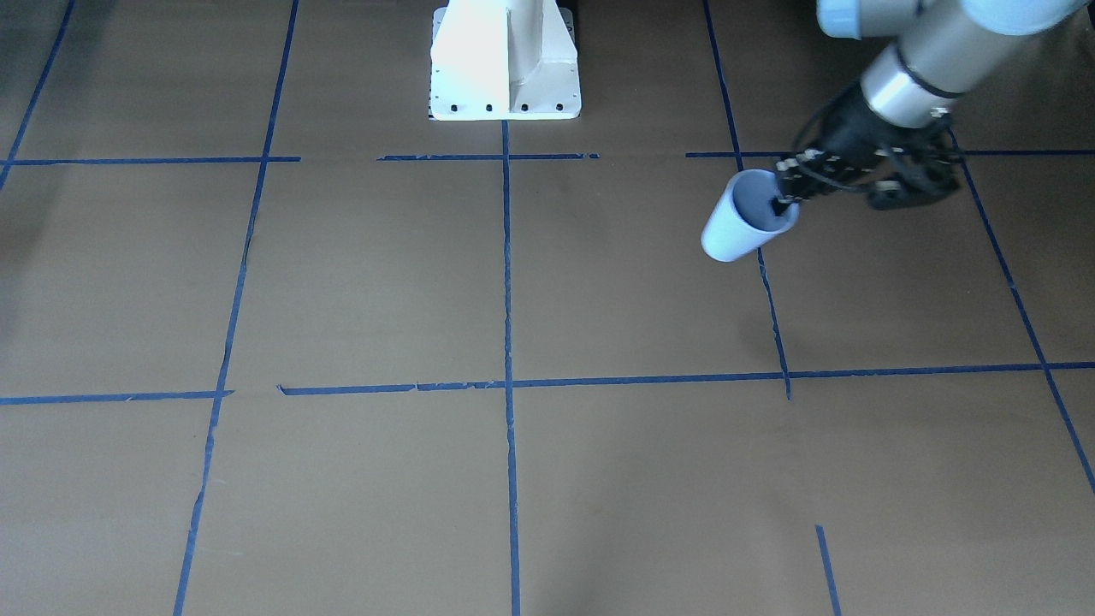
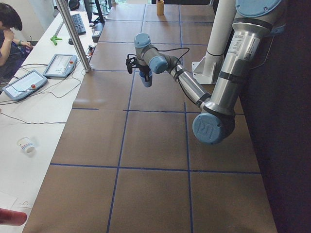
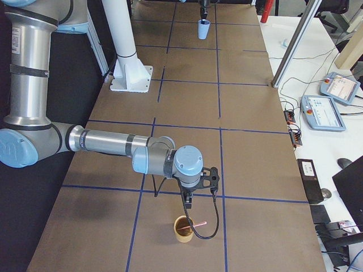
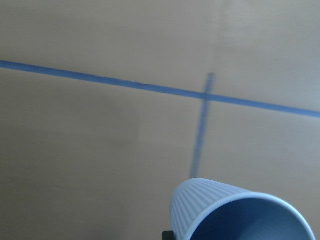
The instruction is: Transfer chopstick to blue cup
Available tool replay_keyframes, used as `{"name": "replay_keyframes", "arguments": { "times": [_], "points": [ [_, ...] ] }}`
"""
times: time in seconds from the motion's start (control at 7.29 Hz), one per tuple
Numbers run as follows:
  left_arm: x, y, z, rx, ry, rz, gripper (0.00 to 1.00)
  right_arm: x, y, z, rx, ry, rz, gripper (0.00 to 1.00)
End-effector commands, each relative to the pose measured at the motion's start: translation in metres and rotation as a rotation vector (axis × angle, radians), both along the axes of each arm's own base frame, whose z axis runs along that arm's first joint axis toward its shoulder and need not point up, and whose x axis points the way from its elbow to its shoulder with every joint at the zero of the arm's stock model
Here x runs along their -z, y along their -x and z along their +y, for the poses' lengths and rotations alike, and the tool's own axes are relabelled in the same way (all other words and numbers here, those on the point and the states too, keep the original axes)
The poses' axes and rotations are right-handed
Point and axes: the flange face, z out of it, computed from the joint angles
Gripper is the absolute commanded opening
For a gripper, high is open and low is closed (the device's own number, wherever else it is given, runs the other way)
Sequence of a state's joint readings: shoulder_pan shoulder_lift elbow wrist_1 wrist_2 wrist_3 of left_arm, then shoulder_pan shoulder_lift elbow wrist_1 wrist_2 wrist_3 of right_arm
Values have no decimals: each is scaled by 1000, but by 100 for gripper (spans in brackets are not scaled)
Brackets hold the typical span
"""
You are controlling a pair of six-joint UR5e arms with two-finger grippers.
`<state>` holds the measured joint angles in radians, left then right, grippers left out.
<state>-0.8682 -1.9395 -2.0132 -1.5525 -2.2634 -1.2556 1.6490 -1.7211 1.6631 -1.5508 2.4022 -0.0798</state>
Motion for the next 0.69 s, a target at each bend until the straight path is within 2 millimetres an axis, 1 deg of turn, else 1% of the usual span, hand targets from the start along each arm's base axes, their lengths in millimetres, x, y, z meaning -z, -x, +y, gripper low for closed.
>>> {"name": "replay_keyframes", "arguments": {
  "times": [0.0, 0.14, 0.27, 0.41, 0.55],
  "points": [
    [71, -123, 31, 44, 29, -32, 0, 1, 0, 0, 0, -1, -1, 99],
    [74, -173, 44, 35, -10, -72, 0, 1, 0, 0, 0, -3, -1, 99],
    [104, -220, 33, 73, -14, -88, 0, 4, 0, 0, 0, -9, -1, 99],
    [119, -247, 25, 74, 3, -90, 0, 4, 0, 1, 0, -7, -1, 99],
    [119, -254, 24, 73, -1, -83, 0, 4, 0, 3, 0, -7, -1, 99]
  ]
}}
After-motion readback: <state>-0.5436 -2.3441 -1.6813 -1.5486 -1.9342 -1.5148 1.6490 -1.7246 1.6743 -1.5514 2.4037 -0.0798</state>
